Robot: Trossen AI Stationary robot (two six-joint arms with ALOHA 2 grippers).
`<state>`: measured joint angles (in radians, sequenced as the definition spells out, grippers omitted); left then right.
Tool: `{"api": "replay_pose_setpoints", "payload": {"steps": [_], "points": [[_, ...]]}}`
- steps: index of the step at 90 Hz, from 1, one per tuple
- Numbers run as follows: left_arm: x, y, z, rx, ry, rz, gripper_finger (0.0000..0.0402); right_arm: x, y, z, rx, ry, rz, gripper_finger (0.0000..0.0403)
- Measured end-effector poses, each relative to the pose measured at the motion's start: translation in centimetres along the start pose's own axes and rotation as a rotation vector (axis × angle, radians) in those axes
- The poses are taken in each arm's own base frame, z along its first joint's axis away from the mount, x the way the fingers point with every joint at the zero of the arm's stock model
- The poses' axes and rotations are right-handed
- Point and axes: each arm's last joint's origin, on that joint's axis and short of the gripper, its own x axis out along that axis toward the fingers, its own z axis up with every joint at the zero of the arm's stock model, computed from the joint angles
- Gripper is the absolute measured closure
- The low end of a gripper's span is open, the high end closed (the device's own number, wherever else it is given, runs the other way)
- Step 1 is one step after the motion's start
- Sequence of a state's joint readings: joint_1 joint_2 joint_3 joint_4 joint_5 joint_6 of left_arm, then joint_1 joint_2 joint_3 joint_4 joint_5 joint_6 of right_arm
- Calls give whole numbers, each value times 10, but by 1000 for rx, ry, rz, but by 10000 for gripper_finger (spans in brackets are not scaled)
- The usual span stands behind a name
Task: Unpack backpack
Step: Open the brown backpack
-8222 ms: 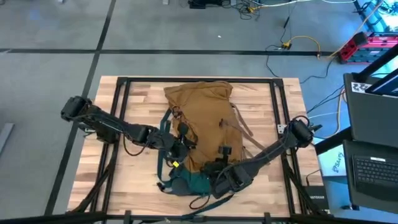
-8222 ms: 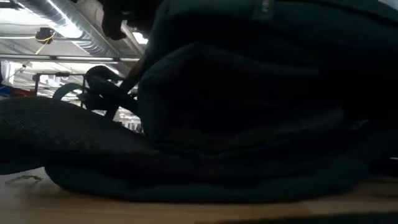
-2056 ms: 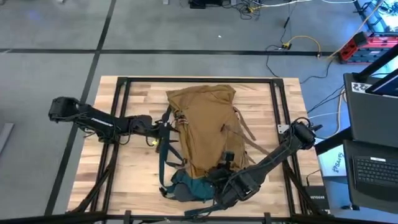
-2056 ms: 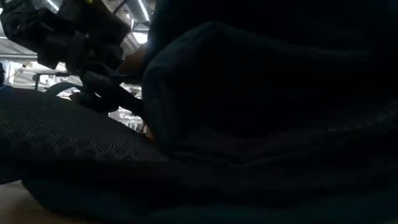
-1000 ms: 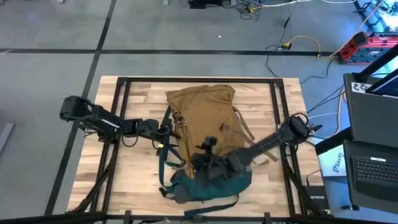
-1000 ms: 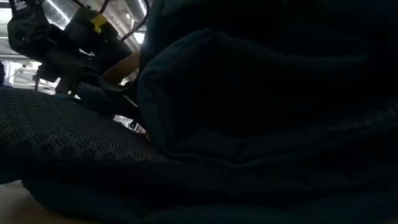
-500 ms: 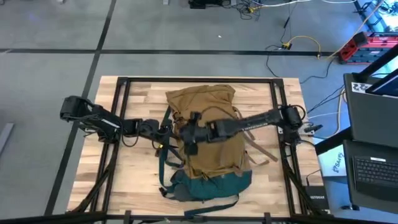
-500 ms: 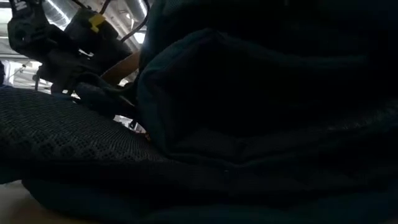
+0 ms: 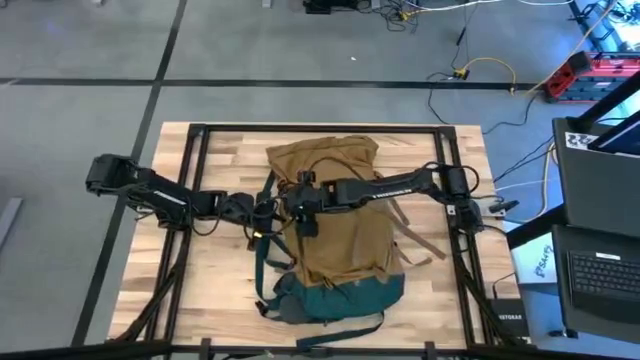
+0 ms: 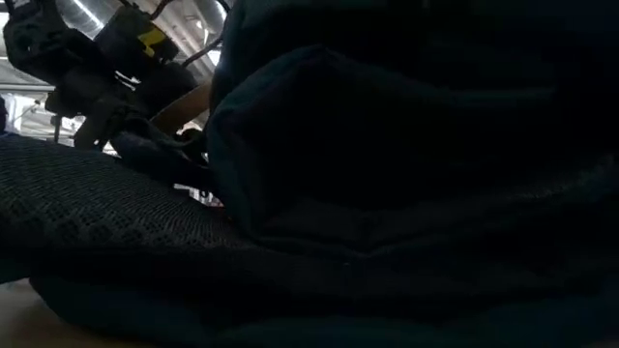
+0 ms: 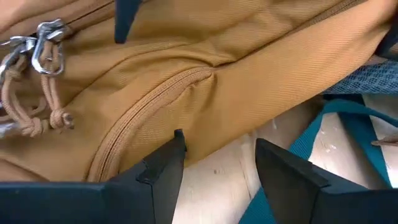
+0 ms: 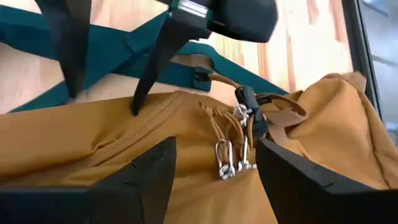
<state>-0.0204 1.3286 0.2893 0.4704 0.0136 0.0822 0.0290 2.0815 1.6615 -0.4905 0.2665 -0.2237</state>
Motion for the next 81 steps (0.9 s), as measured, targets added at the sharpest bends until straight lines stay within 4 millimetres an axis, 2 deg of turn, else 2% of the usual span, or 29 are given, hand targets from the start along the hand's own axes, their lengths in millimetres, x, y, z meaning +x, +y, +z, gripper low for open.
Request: {"api": "replay_pose_setpoints", "payload": {"steps": [21,32,63,72,81], "points": [[-3,0,-3,-39,45,3,220,4,-15,0,-3,-27,-8,198],[-5,2,-11,-69,124,82,220,12,-19,-5,6,-13,32,198],[-20,5,0,-49,70,188,220,29,-24,-17,17,46,67,201],[-22,6,2,-41,55,189,220,29,-24,-19,7,68,66,230],[-22,6,3,-41,50,189,220,29,-24,-21,3,88,64,297]]}}
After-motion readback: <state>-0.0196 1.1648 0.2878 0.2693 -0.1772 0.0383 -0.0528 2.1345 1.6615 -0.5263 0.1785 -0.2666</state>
